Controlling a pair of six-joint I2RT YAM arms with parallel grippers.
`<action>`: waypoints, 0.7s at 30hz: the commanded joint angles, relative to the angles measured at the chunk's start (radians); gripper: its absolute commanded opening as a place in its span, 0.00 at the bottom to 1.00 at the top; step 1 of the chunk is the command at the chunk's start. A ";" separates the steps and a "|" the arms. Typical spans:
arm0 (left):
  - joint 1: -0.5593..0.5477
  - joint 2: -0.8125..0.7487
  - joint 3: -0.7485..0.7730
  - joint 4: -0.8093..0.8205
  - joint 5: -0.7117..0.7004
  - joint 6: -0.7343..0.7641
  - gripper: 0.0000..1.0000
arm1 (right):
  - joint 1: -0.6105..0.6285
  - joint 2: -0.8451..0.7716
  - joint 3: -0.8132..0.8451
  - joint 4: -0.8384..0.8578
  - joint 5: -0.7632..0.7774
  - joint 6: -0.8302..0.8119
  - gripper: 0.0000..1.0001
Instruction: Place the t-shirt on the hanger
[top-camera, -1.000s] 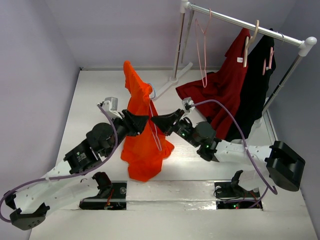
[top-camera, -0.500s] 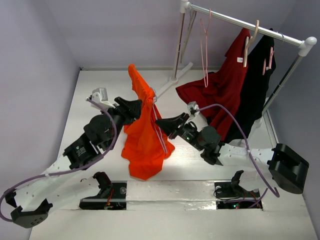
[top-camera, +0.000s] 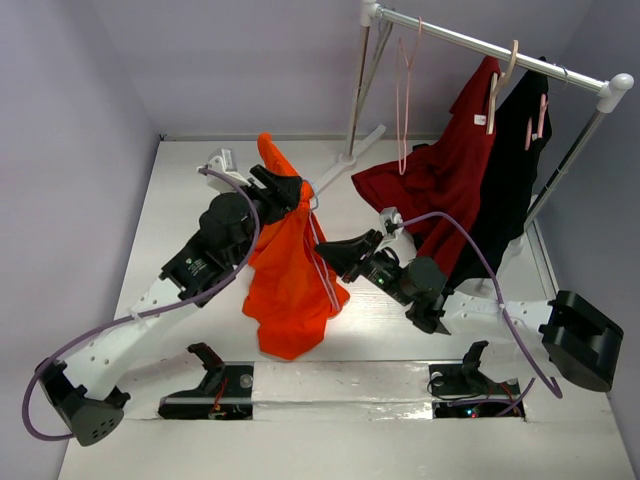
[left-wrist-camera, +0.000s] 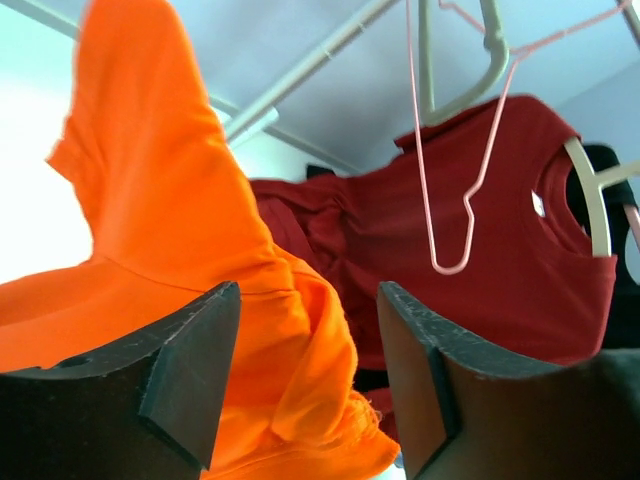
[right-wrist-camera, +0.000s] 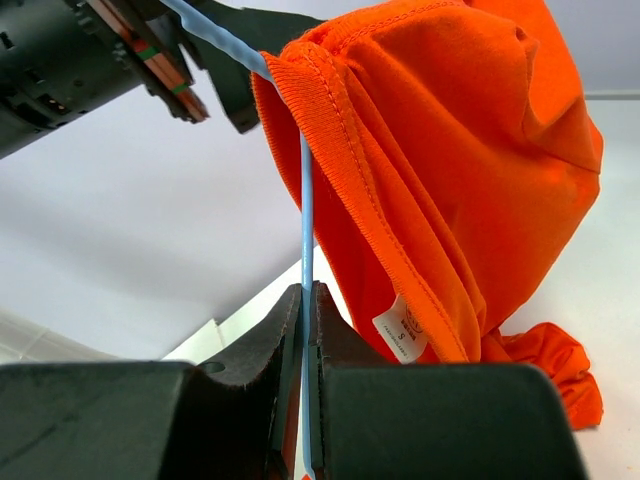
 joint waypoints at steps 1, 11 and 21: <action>0.015 0.024 0.011 0.076 0.070 -0.023 0.56 | 0.002 -0.021 0.012 0.126 -0.012 -0.002 0.00; 0.058 0.058 -0.047 0.133 0.133 -0.052 0.51 | 0.002 0.005 0.038 0.114 -0.035 0.001 0.00; 0.058 0.043 -0.174 0.279 0.176 -0.103 0.26 | 0.002 0.048 0.055 0.106 -0.034 0.006 0.00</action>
